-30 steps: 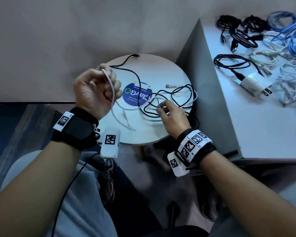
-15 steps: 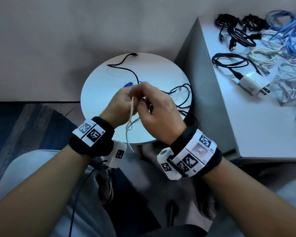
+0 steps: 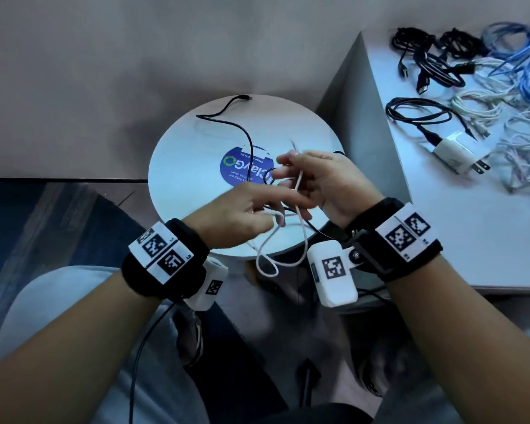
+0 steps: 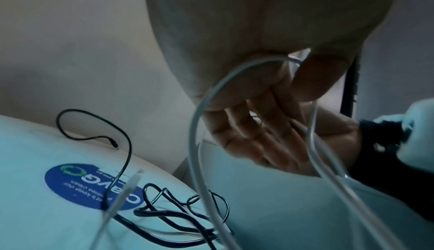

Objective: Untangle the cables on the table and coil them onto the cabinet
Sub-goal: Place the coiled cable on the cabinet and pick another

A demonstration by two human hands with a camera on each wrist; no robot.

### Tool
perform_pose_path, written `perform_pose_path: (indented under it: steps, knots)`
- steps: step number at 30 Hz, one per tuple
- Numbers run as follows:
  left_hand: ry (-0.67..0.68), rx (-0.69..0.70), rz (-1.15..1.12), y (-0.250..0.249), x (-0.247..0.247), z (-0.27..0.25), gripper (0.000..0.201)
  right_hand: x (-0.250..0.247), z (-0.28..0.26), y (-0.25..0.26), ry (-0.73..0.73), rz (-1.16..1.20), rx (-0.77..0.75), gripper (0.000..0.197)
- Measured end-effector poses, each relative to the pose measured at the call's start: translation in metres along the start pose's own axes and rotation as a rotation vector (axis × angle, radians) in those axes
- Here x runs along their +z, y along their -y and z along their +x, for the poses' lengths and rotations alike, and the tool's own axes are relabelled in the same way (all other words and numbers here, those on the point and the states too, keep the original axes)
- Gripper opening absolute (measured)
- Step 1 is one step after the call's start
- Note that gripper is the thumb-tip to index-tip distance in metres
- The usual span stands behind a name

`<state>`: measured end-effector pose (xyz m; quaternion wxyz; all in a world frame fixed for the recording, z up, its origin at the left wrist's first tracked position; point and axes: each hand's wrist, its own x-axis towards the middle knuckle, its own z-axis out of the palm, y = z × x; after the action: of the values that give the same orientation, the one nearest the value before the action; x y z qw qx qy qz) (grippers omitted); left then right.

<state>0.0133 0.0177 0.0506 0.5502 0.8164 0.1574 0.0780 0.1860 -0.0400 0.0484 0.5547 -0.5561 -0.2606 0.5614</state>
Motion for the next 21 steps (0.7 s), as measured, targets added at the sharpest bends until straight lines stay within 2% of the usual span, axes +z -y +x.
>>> perform_pose_path:
  steps: [2, 3, 6, 7, 8, 10, 12, 16, 19, 21]
  knots:
    - [0.0, 0.006, -0.059, 0.001, -0.001, -0.002, 0.059, -0.001, 0.0, 0.0, -0.017, 0.013, -0.038, 0.019]
    - [-0.066, 0.029, -0.103, 0.002, -0.004, -0.003, 0.056, 0.0, -0.001, 0.0, -0.024, -0.011, -0.055, 0.021]
    - [-0.478, 0.104, -0.07, 0.008, -0.015, 0.0, 0.041, 0.005, -0.004, 0.002, -0.014, -0.194, -0.065, 0.025]
    - [-0.61, 0.117, 0.043, 0.013, -0.018, 0.002, 0.038, 0.007, -0.006, 0.003, 0.001, -0.284, -0.074, 0.027]
    - [-0.688, 0.13, 0.202, 0.017, -0.019, 0.005, 0.038, 0.009, -0.008, 0.004, 0.019, -0.39, -0.106, 0.029]
    - [-0.663, 0.158, 0.443, 0.025, -0.018, 0.008, 0.036, 0.012, -0.013, 0.005, 0.036, -0.582, -0.226, 0.032]
    - [-0.571, 0.136, 0.409, 0.026, -0.016, 0.01, 0.027, 0.012, -0.013, 0.007, -0.01, -0.671, -0.347, 0.027]
    - [-0.46, 0.018, -0.094, 0.016, -0.012, 0.011, 0.039, 0.002, -0.005, 0.011, -0.199, -0.591, -0.503, 0.023]
    - [-0.456, -0.066, -0.35, 0.006, -0.008, 0.011, 0.045, 0.0, -0.003, 0.011, -0.256, -0.503, -0.541, 0.021]
    - [-0.388, -0.077, -0.483, 0.004, -0.006, 0.01, 0.048, 0.001, -0.002, 0.009, -0.278, -0.437, -0.559, 0.019]
